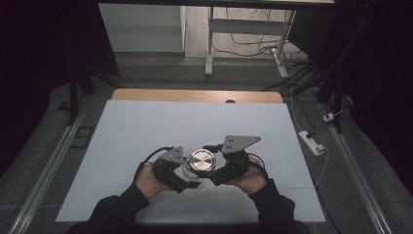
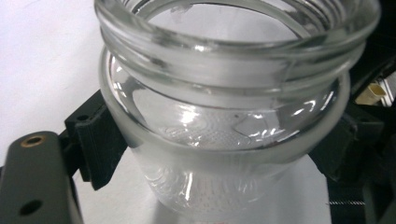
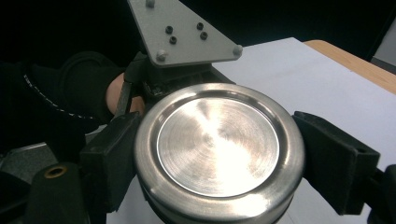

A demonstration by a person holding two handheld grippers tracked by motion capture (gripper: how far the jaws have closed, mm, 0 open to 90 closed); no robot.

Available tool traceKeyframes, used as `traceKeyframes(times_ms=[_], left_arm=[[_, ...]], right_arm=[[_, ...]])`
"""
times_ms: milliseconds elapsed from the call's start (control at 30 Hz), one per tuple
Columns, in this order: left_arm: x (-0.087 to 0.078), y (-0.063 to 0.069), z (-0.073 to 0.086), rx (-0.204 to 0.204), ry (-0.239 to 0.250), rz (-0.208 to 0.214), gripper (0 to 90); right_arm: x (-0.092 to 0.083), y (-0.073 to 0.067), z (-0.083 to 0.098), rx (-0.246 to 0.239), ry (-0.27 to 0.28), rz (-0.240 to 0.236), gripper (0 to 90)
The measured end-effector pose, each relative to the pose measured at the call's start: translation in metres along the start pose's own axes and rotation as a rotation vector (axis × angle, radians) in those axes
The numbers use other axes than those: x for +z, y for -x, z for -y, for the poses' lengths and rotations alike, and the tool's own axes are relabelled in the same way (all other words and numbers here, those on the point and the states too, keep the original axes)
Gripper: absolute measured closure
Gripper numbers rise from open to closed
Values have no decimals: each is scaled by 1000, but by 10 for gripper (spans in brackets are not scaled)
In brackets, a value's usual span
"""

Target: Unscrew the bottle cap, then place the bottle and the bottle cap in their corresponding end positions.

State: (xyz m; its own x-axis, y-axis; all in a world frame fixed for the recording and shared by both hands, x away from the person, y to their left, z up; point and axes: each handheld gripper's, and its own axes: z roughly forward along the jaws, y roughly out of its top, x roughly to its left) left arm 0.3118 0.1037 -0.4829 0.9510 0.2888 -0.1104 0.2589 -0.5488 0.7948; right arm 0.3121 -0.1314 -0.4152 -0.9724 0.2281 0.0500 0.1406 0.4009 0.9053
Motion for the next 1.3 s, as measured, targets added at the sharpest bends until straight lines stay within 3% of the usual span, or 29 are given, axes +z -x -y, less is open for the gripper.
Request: traceKeyframes(times_ms=[333,1300], left_arm=[[-2,-10,3,-34,2,-61,158],[-5,-27,2,-84,29,-150,158]], right_arm=[[-2,-3,0,18,-3,33,183],[-6,-15,5,35,-16,71,183]])
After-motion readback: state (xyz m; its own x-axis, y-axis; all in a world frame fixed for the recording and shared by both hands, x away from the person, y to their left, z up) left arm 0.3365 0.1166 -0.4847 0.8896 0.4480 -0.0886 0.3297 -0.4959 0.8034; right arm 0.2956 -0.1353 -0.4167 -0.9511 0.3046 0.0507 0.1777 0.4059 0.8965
